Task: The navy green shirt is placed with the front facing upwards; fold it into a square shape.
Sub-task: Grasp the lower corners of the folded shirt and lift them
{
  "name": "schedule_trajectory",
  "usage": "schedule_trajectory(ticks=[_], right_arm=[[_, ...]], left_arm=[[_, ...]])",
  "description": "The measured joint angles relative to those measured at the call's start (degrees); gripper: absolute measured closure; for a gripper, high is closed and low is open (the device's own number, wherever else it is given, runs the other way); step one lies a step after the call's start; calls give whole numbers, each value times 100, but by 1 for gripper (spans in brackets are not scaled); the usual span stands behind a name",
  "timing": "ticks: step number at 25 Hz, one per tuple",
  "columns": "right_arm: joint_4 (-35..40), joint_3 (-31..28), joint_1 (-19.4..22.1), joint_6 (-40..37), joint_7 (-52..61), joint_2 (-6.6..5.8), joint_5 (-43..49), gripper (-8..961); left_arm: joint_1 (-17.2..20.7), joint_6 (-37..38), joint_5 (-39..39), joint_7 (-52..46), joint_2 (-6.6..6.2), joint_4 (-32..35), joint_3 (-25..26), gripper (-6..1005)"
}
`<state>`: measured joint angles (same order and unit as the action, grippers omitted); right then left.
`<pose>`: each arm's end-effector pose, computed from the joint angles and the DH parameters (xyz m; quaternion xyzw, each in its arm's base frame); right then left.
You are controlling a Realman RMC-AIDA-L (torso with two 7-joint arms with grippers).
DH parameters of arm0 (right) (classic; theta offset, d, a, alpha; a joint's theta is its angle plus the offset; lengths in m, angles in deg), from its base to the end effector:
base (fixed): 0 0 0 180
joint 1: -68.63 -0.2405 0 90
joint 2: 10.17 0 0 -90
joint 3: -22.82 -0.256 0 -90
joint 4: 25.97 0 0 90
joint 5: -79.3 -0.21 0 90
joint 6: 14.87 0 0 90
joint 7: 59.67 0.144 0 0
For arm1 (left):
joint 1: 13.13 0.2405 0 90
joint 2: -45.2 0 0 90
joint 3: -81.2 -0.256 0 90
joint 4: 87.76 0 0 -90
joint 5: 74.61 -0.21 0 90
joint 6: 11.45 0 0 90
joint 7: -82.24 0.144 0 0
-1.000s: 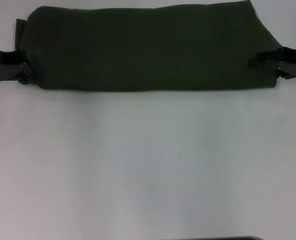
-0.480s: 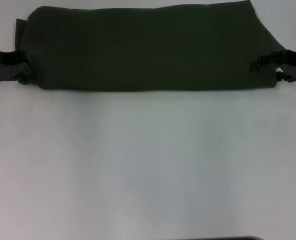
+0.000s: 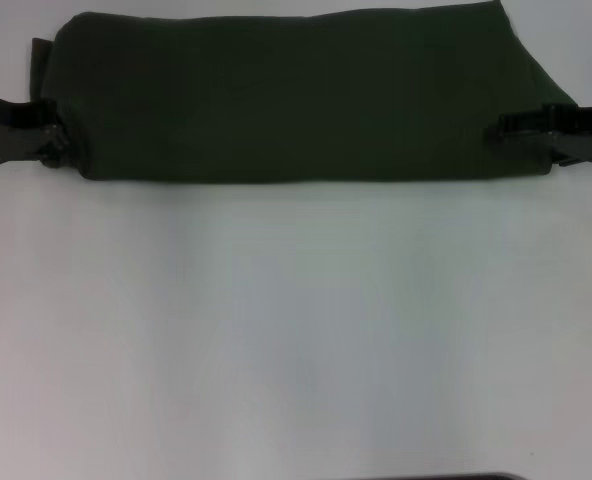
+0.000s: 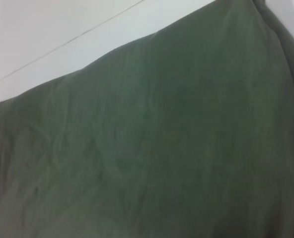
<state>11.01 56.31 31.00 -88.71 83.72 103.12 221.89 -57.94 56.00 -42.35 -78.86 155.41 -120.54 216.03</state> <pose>0.3176 0.3770 0.0396 -0.7099 0.6692 0.0944 0.1981 -0.2958 0.4134 0.0392 -0.6736 -0.6982 -0.0185 0.2416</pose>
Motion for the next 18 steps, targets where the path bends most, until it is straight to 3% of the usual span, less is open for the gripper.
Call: schedule_trajectory(ticks=[9,14,18], right_arm=[[-6,-17,57,-8,52,-48,70,139],[-7,-3,47,-37,77,-61,112,373],[-7,-1,30,-50,84,-67,112,455]], left_arm=[[-1,5,0,0,6,-52,-1,958],[10,38,0,-4,26,-138,-6,958],[19,44,0,-4,27,-135,-9,958]])
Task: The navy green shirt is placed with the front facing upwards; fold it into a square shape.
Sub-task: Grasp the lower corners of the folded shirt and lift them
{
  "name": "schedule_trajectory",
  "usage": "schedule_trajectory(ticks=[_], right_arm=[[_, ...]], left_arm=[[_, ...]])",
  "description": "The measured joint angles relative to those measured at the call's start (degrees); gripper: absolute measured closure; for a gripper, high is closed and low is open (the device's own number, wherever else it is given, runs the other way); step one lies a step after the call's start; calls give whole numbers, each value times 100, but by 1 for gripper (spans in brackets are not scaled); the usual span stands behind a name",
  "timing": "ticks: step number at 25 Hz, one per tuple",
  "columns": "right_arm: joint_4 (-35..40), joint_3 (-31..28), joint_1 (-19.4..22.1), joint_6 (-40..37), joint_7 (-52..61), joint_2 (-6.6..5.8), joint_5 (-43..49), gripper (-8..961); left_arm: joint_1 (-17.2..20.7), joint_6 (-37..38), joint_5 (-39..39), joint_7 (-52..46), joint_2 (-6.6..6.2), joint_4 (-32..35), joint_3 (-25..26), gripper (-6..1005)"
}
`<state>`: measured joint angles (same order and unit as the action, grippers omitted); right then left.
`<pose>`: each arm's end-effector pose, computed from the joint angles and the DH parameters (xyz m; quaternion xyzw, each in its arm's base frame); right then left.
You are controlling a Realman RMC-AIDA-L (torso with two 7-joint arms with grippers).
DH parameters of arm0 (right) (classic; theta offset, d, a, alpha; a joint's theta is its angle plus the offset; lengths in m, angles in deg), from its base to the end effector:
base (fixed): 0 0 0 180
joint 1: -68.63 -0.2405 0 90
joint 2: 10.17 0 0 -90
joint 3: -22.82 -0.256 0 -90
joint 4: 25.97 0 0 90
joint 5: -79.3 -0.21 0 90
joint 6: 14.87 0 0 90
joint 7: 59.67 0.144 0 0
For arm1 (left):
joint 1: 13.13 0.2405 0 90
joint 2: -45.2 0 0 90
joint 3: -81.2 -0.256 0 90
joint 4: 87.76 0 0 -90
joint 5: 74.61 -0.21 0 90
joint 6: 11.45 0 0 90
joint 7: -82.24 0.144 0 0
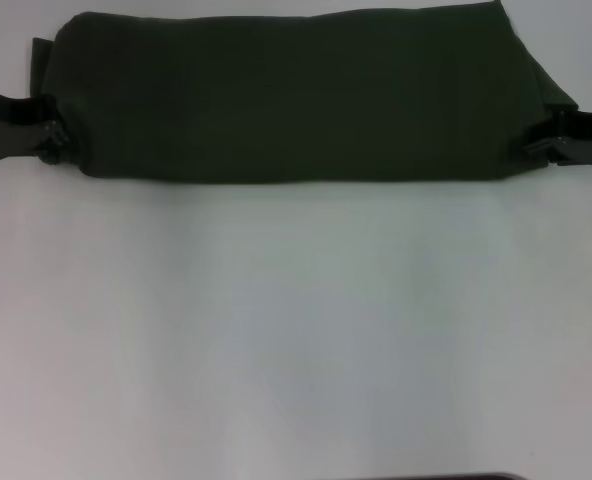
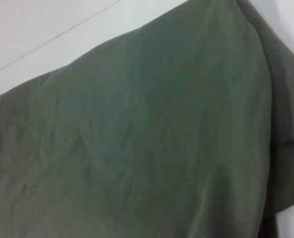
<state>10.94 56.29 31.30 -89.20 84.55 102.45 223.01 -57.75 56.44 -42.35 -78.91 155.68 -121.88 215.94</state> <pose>0.3231 0.3742 0.0442 -0.7044 0.6757 0.0841 0.2006 -0.2932 0.4144 0.0410 -0.6768 -0.6943 -0.0208 0.2438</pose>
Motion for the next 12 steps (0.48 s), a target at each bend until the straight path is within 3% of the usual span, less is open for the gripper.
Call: schedule_trajectory(ticks=[8,12], right_arm=[[0,2,-24,-37,55,-35,0,620],[6,2,-29,-91,79,-56,0,804]], left_arm=[[11,21,0,4,0,17,-24,958],[9,66,0,12,0,20,-86,958]])
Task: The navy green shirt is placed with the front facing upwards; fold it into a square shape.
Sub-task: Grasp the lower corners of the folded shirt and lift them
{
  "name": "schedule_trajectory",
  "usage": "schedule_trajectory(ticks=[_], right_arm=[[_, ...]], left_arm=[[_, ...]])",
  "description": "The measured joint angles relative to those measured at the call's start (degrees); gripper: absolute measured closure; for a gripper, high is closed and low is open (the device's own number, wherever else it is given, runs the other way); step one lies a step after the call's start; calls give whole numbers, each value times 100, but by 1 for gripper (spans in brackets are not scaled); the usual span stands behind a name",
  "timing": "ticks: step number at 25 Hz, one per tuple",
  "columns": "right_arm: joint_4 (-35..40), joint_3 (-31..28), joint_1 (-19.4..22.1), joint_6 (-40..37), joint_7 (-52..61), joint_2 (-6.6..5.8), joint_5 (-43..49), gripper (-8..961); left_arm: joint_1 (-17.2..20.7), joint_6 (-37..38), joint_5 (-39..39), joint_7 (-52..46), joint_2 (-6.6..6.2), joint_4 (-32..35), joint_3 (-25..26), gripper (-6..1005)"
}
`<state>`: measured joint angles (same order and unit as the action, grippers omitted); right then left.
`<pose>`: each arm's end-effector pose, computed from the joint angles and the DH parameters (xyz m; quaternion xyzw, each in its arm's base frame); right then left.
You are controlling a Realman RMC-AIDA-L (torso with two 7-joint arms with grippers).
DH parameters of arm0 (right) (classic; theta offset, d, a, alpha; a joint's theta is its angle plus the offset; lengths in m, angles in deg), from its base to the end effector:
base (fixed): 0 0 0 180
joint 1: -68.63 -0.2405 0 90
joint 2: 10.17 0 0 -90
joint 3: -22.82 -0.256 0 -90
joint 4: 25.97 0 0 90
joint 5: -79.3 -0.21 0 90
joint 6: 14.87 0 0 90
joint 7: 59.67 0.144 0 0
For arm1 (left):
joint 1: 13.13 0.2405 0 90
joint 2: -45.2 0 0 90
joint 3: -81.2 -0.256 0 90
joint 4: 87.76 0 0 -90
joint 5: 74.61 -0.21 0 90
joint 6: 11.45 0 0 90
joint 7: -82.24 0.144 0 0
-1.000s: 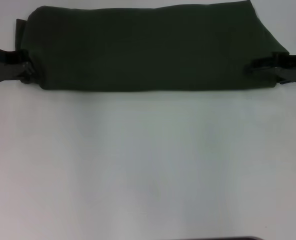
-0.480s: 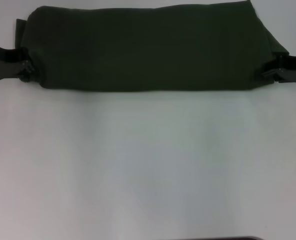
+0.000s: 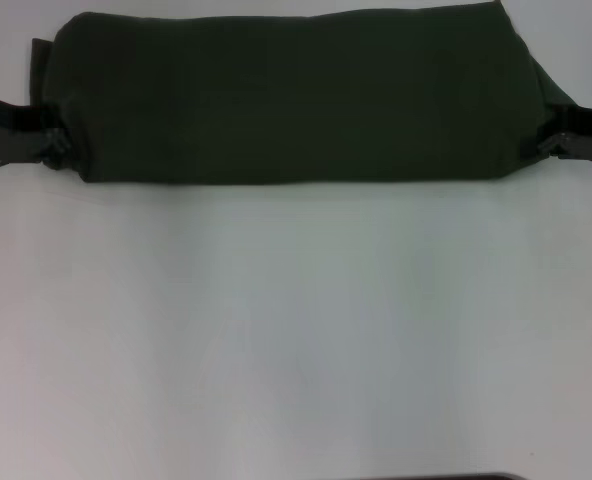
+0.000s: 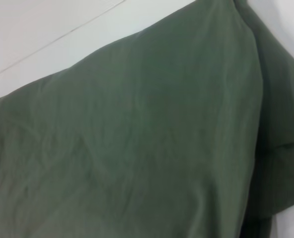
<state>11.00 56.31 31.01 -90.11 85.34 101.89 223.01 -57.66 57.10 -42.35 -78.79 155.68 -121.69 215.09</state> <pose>0.3215 0.3754 0.0482 -0.7028 0.6783 0.0838 0.1973 -0.2936 0.4116 0.0384 -0.6801 -0.6935 -0.0111 0.2376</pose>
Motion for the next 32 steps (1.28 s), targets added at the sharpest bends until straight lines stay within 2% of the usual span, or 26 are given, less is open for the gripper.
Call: schedule_trajectory(ticks=[4,11,15,25,32], right_arm=[[40,30,-12,-173,1,-46,4,942],[83,127,-4,-642,169,-217,271,941],[183,141,-21,-1026,229,-240,710,941],[468,164,-20,-1866,255,-246,1123,941],[463,444,-8,-2076,272,-180,1211,942]], left_arm=[[-12,228,0,96,-15,-19,-11,958],[-46,840,-5,397,-157,-32,-20,959],[-43,1293,-220,512,-205,-85,-21,959],[329,2549,-646,577,-8,-963,-72,959],[410,2768,-927,582,76,-996,-189,959]])
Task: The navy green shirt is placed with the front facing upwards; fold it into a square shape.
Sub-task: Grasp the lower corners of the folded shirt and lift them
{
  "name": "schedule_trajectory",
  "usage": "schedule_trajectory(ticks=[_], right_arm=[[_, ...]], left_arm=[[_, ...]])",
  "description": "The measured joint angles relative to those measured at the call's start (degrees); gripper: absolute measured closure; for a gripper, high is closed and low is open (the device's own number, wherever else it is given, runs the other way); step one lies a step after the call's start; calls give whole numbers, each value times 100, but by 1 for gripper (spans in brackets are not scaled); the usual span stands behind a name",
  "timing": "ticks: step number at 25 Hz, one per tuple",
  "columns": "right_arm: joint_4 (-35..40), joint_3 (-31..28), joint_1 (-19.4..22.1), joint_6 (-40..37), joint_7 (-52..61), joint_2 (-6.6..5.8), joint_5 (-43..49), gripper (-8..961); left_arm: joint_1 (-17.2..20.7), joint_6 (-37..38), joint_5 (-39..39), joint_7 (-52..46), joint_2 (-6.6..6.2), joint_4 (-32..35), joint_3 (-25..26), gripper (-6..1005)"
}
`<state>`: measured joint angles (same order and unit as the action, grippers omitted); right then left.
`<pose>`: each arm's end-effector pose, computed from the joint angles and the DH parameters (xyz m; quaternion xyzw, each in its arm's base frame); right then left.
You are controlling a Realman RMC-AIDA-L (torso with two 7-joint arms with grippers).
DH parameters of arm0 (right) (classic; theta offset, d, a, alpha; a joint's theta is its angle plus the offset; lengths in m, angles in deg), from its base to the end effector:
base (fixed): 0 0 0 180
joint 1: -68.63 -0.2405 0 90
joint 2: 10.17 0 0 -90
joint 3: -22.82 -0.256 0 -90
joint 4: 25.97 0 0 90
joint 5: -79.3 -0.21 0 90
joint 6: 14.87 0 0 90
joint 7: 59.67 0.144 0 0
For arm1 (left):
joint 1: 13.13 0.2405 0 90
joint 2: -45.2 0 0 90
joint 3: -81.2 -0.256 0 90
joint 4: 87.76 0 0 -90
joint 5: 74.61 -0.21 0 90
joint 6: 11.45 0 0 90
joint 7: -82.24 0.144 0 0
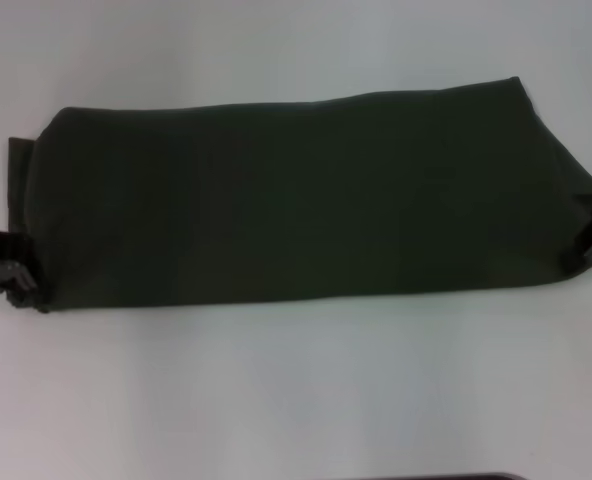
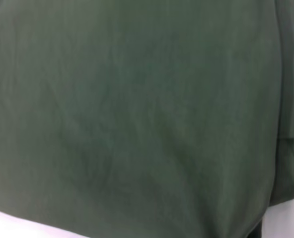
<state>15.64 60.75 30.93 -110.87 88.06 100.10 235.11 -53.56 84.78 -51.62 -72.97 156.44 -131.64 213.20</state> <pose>0.3193 0.3300 0.0609 -0.7182 0.6849 -0.0840 0.0895 -0.2983 0.3421 0.0500 -0.7163 -0.6718 0.1582 0.1030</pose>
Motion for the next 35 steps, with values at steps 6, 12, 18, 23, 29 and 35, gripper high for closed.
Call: schedule_trajectory(ticks=[6,12,18,23,29,35], right_arm=[[1,73,38,-127,14,66,3,942],[5,107,87,-293,0,93,3,942],[6,215,88,-379,12,85,2,941],[6,205,89,-343,13,82,2,941],[-14,143,89,-302,74,92,-11,927],[-6,69,87,-297,93,66,-38,839]], left_arm=[[15,50,-99,-3,47,-9,-43,959],[37,165,-208,1,61,-14,-46,958],[41,270,-253,9,68,-16,-51,957],[44,268,-257,39,65,-32,-31,956],[46,296,-243,75,68,-18,9,956],[113,300,-268,28,32,-46,10,955]])
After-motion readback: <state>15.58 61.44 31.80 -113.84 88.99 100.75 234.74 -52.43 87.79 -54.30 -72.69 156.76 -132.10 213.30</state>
